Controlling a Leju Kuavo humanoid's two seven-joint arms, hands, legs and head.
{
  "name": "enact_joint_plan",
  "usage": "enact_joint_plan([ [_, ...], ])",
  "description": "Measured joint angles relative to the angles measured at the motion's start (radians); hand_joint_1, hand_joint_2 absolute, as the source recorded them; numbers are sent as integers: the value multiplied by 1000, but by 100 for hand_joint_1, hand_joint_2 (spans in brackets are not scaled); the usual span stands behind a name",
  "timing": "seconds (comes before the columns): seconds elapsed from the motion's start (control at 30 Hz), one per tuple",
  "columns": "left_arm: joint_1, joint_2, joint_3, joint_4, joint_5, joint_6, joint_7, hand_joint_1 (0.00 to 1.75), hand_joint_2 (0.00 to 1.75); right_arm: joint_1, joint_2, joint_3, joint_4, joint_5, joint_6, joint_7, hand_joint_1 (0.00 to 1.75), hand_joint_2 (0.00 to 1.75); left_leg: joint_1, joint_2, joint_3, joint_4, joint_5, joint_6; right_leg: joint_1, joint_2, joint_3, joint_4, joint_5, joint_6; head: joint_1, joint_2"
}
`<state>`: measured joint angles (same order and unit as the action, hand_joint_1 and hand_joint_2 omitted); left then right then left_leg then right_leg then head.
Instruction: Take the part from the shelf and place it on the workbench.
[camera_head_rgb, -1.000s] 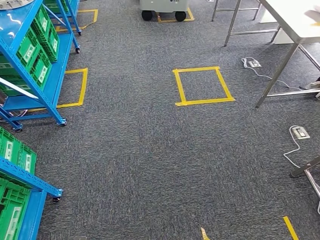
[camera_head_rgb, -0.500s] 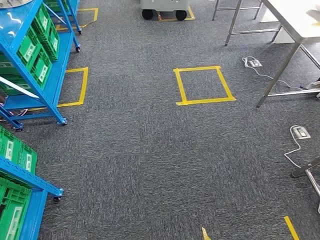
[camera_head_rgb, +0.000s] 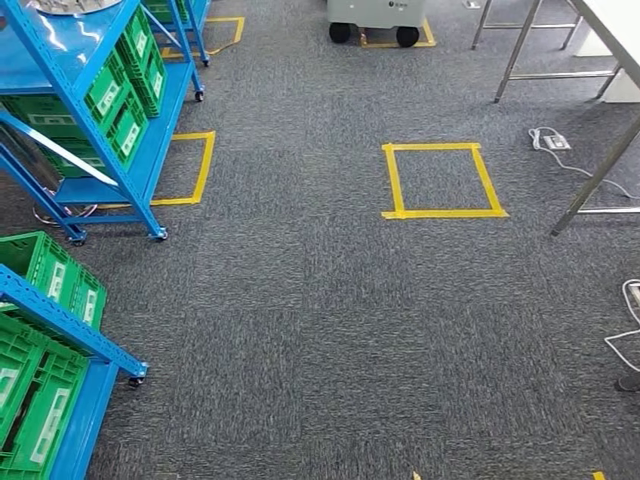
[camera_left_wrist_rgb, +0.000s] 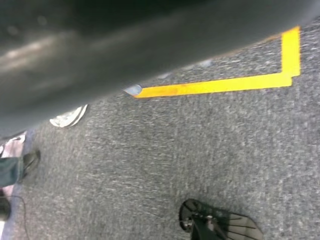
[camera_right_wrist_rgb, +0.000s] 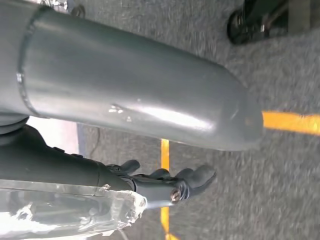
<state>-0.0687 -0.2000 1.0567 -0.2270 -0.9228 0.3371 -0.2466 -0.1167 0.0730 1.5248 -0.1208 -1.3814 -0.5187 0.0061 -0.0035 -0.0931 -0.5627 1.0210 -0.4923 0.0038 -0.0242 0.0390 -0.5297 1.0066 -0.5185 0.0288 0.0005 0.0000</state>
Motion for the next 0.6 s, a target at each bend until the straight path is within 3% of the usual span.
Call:
enact_joint_plan([
  [0.03,0,0,0,0,0,1,0,0,0,0,0,0,0,0,0,0,0,0,0,21,-12,23,-16,-6,-1,-12,2,-4,2,-6,-3,0],
  [0.1,-3,0,0,0,0,1,0,0,0,3,-1,0,0,1,-1,0,0,0,1,68,-66,133,-76,-17,-1,-38,6,-8,1,-16,-9,0],
  [0.17,-5,0,0,0,0,1,0,0,0,5,-1,0,0,1,-1,0,0,0,6,81,-130,257,-122,-24,0,-67,8,-8,-3,-18,-11,0],
  [0.2,-4,0,0,0,0,1,0,0,0,5,-1,0,0,1,-1,0,0,0,8,82,-143,280,-118,-26,0,-80,10,-8,-6,-18,-11,0],
  [0.23,-2,1,0,0,0,1,0,0,0,5,-1,0,0,1,-1,0,0,0,9,85,-136,262,-94,-27,0,-91,14,-8,-9,-18,-11,0],
  [0.27,0,1,0,0,0,2,0,0,0,5,-1,0,0,2,-1,0,0,0,10,93,-111,210,-56,-26,-1,-103,19,-8,-13,-16,-11,0],
  [0.33,-1,2,0,0,-1,2,0,0,0,4,-1,0,0,5,-1,1,0,0,4,142,-46,76,7,-18,3,-124,29,-7,-23,-7,-11,0],
  [0.4,-6,2,0,0,-2,2,0,0,0,4,-1,0,0,10,-2,2,0,0,-5,182,-15,8,18,-6,10,-146,35,-7,-33,4,-11,0],
  [0.47,-6,2,0,0,-2,2,0,0,0,1,-1,0,0,13,-3,3,0,0,-8,168,-15,0,12,6,14,-172,45,-12,-38,13,-10,0],
  [0.5,-4,2,0,0,-2,2,0,0,0,-1,-1,0,0,15,-4,3,0,0,-7,154,-15,-3,13,11,12,-167,48,-10,-43,17,-8,0],
  [0.53,-3,2,0,0,-3,2,0,0,0,-3,-1,0,0,16,-4,3,0,0,-5,142,-13,-6,15,17,10,-146,43,4,-56,21,-7,0],
  [0.6,-4,1,0,0,-5,2,0,0,0,-2,-1,0,0,24,-4,4,0,0,0,116,-11,-10,17,28,6,-80,-7,104,-109,26,-3,0],
])
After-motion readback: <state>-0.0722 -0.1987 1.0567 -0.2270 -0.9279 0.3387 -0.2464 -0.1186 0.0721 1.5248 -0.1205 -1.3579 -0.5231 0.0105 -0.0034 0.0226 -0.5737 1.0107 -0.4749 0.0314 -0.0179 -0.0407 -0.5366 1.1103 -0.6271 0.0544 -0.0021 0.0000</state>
